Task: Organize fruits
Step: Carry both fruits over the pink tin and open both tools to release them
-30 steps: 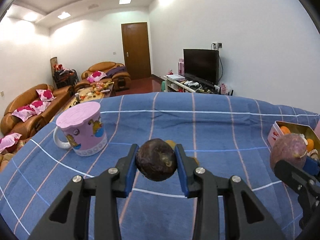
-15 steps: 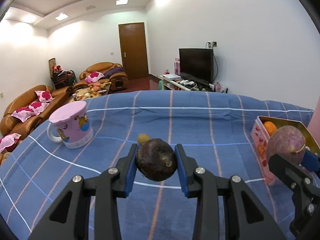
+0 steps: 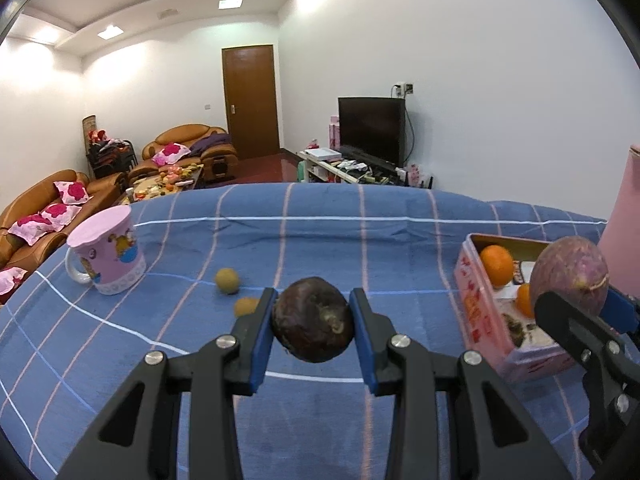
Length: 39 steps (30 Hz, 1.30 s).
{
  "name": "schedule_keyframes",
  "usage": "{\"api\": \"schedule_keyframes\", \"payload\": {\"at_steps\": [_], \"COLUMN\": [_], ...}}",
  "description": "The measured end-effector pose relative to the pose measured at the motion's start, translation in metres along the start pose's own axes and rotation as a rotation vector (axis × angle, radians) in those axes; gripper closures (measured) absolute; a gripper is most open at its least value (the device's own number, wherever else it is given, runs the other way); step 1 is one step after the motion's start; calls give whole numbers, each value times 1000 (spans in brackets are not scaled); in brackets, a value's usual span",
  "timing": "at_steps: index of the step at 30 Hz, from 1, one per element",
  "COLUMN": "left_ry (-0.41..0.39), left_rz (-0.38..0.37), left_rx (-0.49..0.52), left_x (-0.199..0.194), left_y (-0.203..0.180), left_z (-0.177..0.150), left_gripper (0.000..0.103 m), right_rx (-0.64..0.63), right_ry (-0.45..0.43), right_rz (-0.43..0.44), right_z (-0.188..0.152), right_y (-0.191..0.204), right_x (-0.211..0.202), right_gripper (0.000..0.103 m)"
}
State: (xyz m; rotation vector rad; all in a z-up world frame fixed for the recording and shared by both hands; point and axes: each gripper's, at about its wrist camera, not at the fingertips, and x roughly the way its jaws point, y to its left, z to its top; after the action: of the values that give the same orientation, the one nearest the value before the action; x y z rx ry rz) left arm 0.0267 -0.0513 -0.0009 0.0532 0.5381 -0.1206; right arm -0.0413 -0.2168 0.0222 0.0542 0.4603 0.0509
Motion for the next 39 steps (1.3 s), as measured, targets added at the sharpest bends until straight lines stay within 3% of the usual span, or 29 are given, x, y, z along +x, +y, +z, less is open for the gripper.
{"api": "schedule_keyframes", "payload": {"at_steps": [16, 26, 33, 39], "left_ry": [-12, -16, 7, 43], "left_rz": [-63, -117, -176, -177], "left_rx": [42, 63, 83, 134], "left_x": [4, 12, 20, 29], "left_y": [-57, -94, -130, -154], "left_z": [10, 19, 24, 23], "left_gripper": [65, 65, 65, 65], "right_rx": [19, 41, 44, 44], "right_ry": [-52, -111, -88, -23], "right_rz": [-100, -261, -329, -348], "right_z": [12, 22, 24, 19], "right_y": [-53, -104, -126, -134], "right_x": [-15, -28, -20, -2], "right_gripper": [52, 52, 52, 52]}}
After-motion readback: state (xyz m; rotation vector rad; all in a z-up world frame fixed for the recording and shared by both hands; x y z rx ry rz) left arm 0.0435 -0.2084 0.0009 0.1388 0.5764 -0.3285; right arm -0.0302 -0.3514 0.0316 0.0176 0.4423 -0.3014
